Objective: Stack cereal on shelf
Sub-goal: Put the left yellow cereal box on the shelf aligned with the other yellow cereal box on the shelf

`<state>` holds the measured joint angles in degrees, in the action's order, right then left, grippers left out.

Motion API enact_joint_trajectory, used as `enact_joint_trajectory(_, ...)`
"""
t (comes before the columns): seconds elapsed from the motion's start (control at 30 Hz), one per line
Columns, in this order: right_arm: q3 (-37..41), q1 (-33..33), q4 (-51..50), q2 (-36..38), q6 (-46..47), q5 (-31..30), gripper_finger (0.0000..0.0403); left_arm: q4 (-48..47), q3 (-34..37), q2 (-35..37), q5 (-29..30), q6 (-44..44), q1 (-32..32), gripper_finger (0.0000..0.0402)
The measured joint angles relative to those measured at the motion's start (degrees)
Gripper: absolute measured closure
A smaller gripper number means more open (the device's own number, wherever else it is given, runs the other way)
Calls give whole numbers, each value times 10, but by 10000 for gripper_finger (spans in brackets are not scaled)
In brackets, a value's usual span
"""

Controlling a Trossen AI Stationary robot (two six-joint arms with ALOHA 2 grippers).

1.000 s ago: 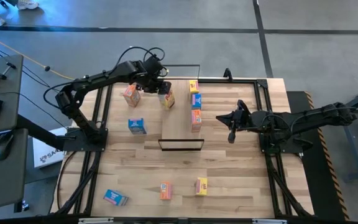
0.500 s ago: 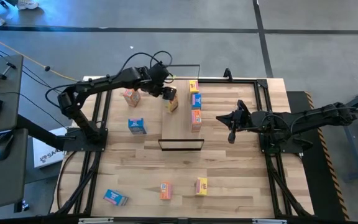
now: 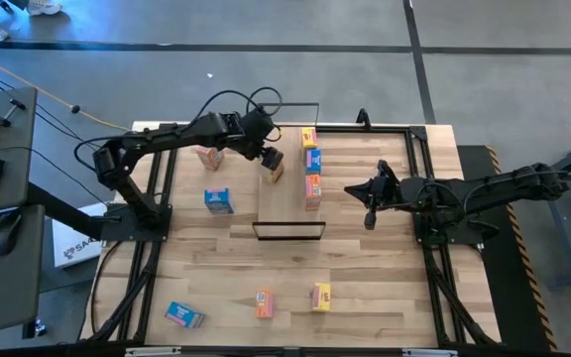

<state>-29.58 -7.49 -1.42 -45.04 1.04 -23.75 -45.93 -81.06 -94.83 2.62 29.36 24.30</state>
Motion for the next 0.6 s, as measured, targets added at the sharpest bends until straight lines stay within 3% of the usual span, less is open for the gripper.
enact_joint_trajectory(0.27,0,0,-3,0,2,0,403,-10,0,84,10,-113,-2,143)
enact_joint_trajectory(0.6,0,0,-3,0,0,0,403,-80,-1,138,-4,-120,-47,156)
